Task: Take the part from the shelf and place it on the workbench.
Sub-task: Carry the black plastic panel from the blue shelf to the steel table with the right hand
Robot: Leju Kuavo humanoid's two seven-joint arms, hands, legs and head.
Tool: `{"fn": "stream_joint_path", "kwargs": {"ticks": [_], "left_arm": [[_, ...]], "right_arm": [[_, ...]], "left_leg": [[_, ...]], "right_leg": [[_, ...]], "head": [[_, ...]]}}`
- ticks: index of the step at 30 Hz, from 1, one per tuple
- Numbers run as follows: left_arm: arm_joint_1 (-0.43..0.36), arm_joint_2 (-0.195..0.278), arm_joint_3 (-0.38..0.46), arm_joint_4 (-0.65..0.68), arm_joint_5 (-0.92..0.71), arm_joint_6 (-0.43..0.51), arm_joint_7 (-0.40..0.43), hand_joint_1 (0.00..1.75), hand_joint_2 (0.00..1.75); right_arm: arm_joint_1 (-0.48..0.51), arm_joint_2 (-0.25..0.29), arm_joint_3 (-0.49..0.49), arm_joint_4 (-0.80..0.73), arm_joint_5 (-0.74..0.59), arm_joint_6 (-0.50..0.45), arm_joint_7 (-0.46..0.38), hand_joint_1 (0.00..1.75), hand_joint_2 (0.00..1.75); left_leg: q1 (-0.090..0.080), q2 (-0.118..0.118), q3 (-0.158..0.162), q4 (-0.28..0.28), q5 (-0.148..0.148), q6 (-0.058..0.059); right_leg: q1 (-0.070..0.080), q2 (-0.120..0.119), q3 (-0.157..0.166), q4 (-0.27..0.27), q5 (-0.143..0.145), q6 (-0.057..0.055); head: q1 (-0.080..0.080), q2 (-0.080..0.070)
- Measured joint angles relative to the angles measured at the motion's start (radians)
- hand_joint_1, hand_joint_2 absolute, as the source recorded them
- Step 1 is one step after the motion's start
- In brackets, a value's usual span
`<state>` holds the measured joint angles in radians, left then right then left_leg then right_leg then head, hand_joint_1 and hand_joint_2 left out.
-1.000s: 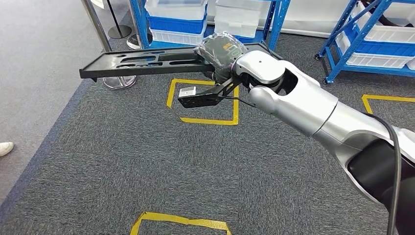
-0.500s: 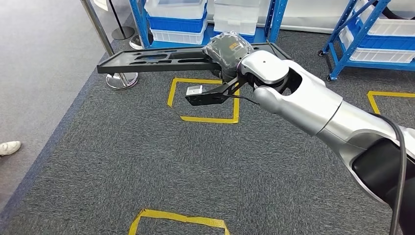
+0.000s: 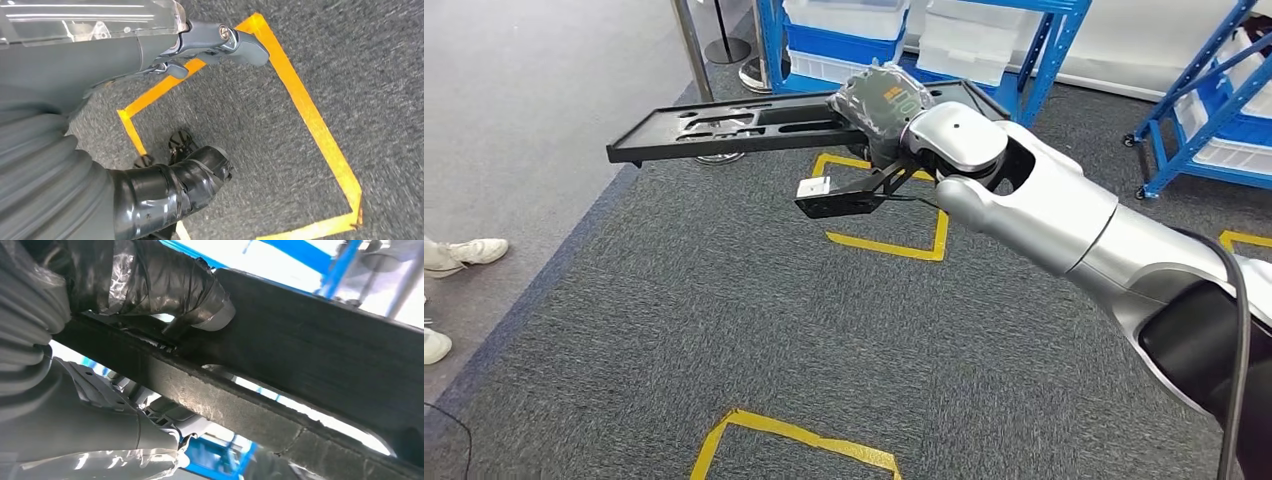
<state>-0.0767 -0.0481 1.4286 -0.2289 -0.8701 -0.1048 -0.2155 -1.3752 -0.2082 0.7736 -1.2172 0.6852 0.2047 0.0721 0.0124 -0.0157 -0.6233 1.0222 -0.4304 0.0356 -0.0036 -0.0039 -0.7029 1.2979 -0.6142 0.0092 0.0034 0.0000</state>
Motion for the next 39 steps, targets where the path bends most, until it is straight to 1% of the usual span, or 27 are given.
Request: {"fn": "stream_joint_path", "kwargs": {"ticks": [1, 2, 3, 4, 6, 7, 8, 9, 10, 11, 12, 14, 15, 16, 17, 18, 19, 21, 22, 23, 25, 26, 33, 35, 36, 37, 39], "left_arm": [[0.0, 0.0, 0.0, 0.0, 0.0, 0.0, 0.0, 0.0, 1.75], [0.001, 0.0, 0.0, 0.0, 0.0, 0.0, 0.0, 0.0, 1.75], [0.001, 0.0, 0.0, 0.0, 0.0, 0.001, 0.0, 0.0, 1.75], [0.001, 0.0, 0.0, 0.0, 0.0, 0.001, 0.0, 0.0, 1.75], [0.001, -0.001, 0.0, 0.0, 0.0, 0.002, 0.0, 0.0, 1.75], [0.0, -0.002, 0.0, 0.0, -0.001, 0.002, 0.0, 0.0, 1.75], [0.0, -0.002, 0.0, 0.0, -0.001, 0.003, 0.0, 0.0, 1.75], [0.001, -0.003, 0.0, 0.0, -0.001, 0.003, 0.0, 0.0, 1.75], [0.002, -0.003, 0.0, 0.0, -0.001, 0.003, 0.0, 0.0, 1.75], [0.003, -0.004, 0.0, 0.0, -0.002, 0.004, 0.0, 0.0, 1.75], [0.004, -0.005, 0.0, 0.0, -0.002, 0.004, 0.0, 0.0, 1.75], [0.003, -0.004, 0.0, 0.0, -0.002, 0.006, 0.0, 0.0, 1.75], [0.002, -0.004, 0.0, 0.0, -0.002, 0.006, 0.0, 0.0, 1.75], [0.002, -0.004, 0.0, 0.0, -0.002, 0.006, 0.0, 0.0, 1.75], [0.002, -0.004, 0.0, 0.0, -0.003, 0.006, 0.0, 0.0, 1.75], [0.002, -0.004, 0.0, 0.0, -0.003, 0.006, 0.0, 0.0, 1.75], [0.002, -0.004, 0.0, 0.0, -0.003, 0.007, 0.0, 0.0, 1.75], [0.001, -0.004, -0.001, 0.0, -0.003, 0.008, 0.0, 0.0, 1.75], [0.001, -0.003, -0.001, 0.0, -0.003, 0.009, 0.0, 0.0, 1.75], [0.001, -0.003, -0.001, 0.0, -0.003, 0.009, 0.0, 0.0, 1.75], [0.001, -0.004, -0.001, 0.0, -0.003, 0.009, 0.0, 0.0, 1.75], [0.002, -0.004, -0.001, 0.0, -0.003, 0.009, 0.0, 0.0, 1.75], [0.002, -0.005, -0.001, 0.0, -0.003, 0.01, 0.0, 0.0, 1.75], [0.002, -0.005, -0.001, 0.0, -0.003, 0.012, 0.0, 0.0, 1.75], [0.002, -0.005, -0.001, 0.0, -0.003, 0.013, 0.0, 0.0, 1.75], [0.003, -0.005, -0.001, 0.0, -0.003, 0.014, 0.0, 0.0, 1.75], [0.003, -0.006, -0.001, 0.0, -0.003, 0.014, 0.0, 0.0, 1.75]], "right_arm": [[0.002, 0.0, 0.0, 0.0, 0.0, 0.0, 0.0, 1.75, 1.75], [0.004, -0.001, 0.0, 0.0, 0.0, 0.0, 0.0, 1.75, 1.75], [0.004, -0.001, 0.0, 0.0, 0.001, 0.0, 0.0, 1.75, 1.75], [0.003, -0.001, 0.0, 0.0, 0.001, 0.0, 0.0, 1.75, 1.75], [0.002, -0.002, 0.0, 0.0, 0.003, 0.0, 0.0, 1.75, 1.75], [0.001, -0.002, 0.0, 0.0, 0.004, 0.0, 0.0, 1.75, 1.75], [0.001, -0.002, 0.0, 0.0, 0.005, 0.0, 0.0, 1.75, 1.75], [0.001, -0.002, 0.0, -0.001, 0.006, 0.0, 0.0, 1.75, 1.75], [0.001, -0.002, 0.0, -0.001, 0.006, 0.0, 0.0, 1.75, 1.75], [0.0, -0.002, 0.0, -0.001, 0.007, 0.0, 0.0, 1.75, 1.75], [0.0, -0.002, 0.0, -0.001, 0.008, 0.0, 0.0, 1.75, 1.75], [-0.002, -0.002, 0.0, -0.001, 0.01, 0.0, 0.001, 1.75, 1.75], [-0.002, -0.002, 0.001, 0.0, 0.011, 0.001, 0.001, 1.75, 1.75], [-0.001, -0.002, 0.001, 0.0, 0.012, 0.001, 0.001, 1.75, 1.75], [-0.001, -0.002, 0.003, 0.0, 0.012, 0.001, 0.001, 1.75, 1.75], [0.0, -0.002, 0.004, 0.0, 0.012, 0.002, 0.001, 1.75, 1.75], [0.0, -0.002, 0.006, 0.0, 0.013, 0.002, 0.001, 1.75, 1.75], [-0.002, -0.002, 0.008, -0.001, 0.014, 0.002, 0.001, 1.75, 1.75], [-0.003, -0.002, 0.008, -0.001, 0.014, 0.003, 0.001, 1.75, 1.75], [-0.004, -0.002, 0.007, -0.001, 0.014, 0.002, 0.001, 1.75, 1.75], [-0.005, -0.002, 0.007, -0.001, 0.014, 0.002, 0.001, 1.75, 1.75], [-0.005, -0.002, 0.007, -0.001, 0.014, 0.002, 0.001, 1.75, 1.75], [-0.005, -0.001, 0.007, -0.002, 0.014, 0.001, 0.001, 1.75, 1.75], [-0.005, -0.002, 0.006, -0.005, 0.013, -0.001, 0.001, 1.75, 1.75], [-0.001, -0.007, 0.005, -0.006, 0.013, -0.002, 0.0, 1.75, 1.75], [0.002, -0.011, 0.004, -0.008, 0.012, -0.003, 0.0, 1.75, 1.75], [0.007, -0.021, 0.002, -0.009, 0.011, -0.004, 0.0, 1.75, 1.75]], "left_leg": [[0.0, -0.012, -0.001, 0.001, 0.001, 0.001], [0.0, -0.024, -0.002, 0.002, 0.001, 0.001], [0.0, -0.036, -0.001, 0.004, 0.002, 0.0], [0.0, -0.048, -0.001, 0.006, 0.002, -0.001], [0.0, -0.069, -0.008, 0.011, 0.004, -0.007], [0.001, -0.078, -0.013, 0.012, 0.006, -0.012], [0.004, -0.087, -0.019, 0.012, 0.01, -0.018], [0.006, -0.099, -0.023, 0.011, 0.014, -0.024], [0.007, -0.102, -0.026, 0.009, 0.016, -0.03], [0.006, -0.09, -0.03, 0.012, 0.012, -0.036], [0.004, -0.066, -0.038, 0.029, 0.0, -0.042], [0.004, -0.01, -0.079, 0.122, -0.055, -0.054], [0.007, 0.002, -0.109, 0.189, -0.086, -0.061], [0.01, 0.007, -0.135, 0.249, -0.108, -0.066], [0.013, 0.009, -0.15, 0.282, -0.115, -0.07], [0.015, 0.011, -0.146, 0.278, -0.103, -0.073], [0.018, 0.017, -0.121, 0.233, -0.075, -0.076], [0.015, 0.054, -0.045, 0.093, -0.018, -0.078], [0.011, 0.069, -0.018, 0.042, -0.004, -0.073], [0.008, 0.077, -0.007, 0.016, -0.001, -0.066], [0.005, 0.065, -0.009, 0.011, -0.003, -0.051], [0.005, 0.061, -0.01, 0.011, -0.003, -0.049], [0.005, 0.053, -0.011, 0.011, -0.003, -0.044], [0.007, 0.035, -0.01, 0.006, 0.002, -0.03], [0.006, 0.009, -0.009, 0.004, 0.004, -0.022], [0.004, -0.02, -0.008, 0.003, 0.007, -0.015], [-0.002, -0.073, -0.008, 0.005, 0.008, -0.011]], "right_leg": [[-0.001, 0.002, -0.013, 0.027, -0.001, 0.001], [-0.001, 0.003, -0.01, 0.021, 0.014, 0.0], [-0.002, 0.007, 0.012, -0.025, 0.047, -0.002], [-0.002, 0.02, 0.045, -0.094, 0.084, -0.006], [-0.004, 0.06, 0.099, -0.212, 0.129, -0.014], [-0.003, 0.074, 0.109, -0.238, 0.134, -0.017], [-0.002, 0.076, 0.11, -0.244, 0.132, -0.018], [0.0, 0.066, 0.11, -0.249, 0.134, -0.02], [-0.002, 0.055, 0.111, -0.254, 0.137, -0.024], [-0.004, 0.043, 0.114, -0.261, 0.141, -0.029], [-0.007, 0.031, 0.118, -0.268, 0.145, -0.034], [-0.009, 0.009, 0.121, -0.276, 0.149, -0.041], [-0.009, -0.003, 0.121, -0.276, 0.149, -0.042], [-0.009, -0.015, 0.121, -0.275, 0.149, -0.042], [-0.009, -0.026, 0.12, -0.275, 0.148, -0.042], [-0.009, -0.038, 0.12, -0.274, 0.147, -0.041], [-0.01, -0.05, 0.121, -0.272, 0.145, -0.039], [-0.009, -0.072, 0.123, -0.267, 0.138, -0.029], [-0.007, -0.081, 0.124, -0.264, 0.134, -0.024], [-0.003, -0.09, 0.124, -0.262, 0.131, -0.019], [0.004, -0.104, 0.125, -0.263, 0.131, -0.014], [0.005, -0.108, 0.126, -0.264, 0.131, -0.013], [0.005, -0.115, 0.128, -0.267, 0.131, -0.011], [-0.002, -0.076, 0.116, -0.23, 0.099, -0.004], [-0.004, -0.046, 0.082, -0.163, 0.075, -0.004], [-0.005, -0.011, 0.062, -0.127, 0.069, -0.008], [-0.003, 0.044, 0.056, -0.139, 0.109, -0.031]], "head": [[0.0, 0.0], [0.0, 0.0], [0.0, 0.0], [0.0, 0.0], [0.0, 0.0], [0.0, 0.0], [0.0, 0.0], [0.0, 0.0], [0.0, 0.0], [0.0, 0.0], [0.0, 0.0], [-0.001, 0.0], [0.0, 0.0], [-0.001, 0.0], [-0.001, 0.0], [-0.001, 0.0], [-0.001, 0.0], [-0.001, 0.0], [0.0, 0.0], [0.0, 0.0], [0.001, 0.0], [0.001, 0.0], [0.0, 0.0], [0.0, 0.0], [0.0, 0.0], [0.0, 0.0], [0.0, 0.0]]}}
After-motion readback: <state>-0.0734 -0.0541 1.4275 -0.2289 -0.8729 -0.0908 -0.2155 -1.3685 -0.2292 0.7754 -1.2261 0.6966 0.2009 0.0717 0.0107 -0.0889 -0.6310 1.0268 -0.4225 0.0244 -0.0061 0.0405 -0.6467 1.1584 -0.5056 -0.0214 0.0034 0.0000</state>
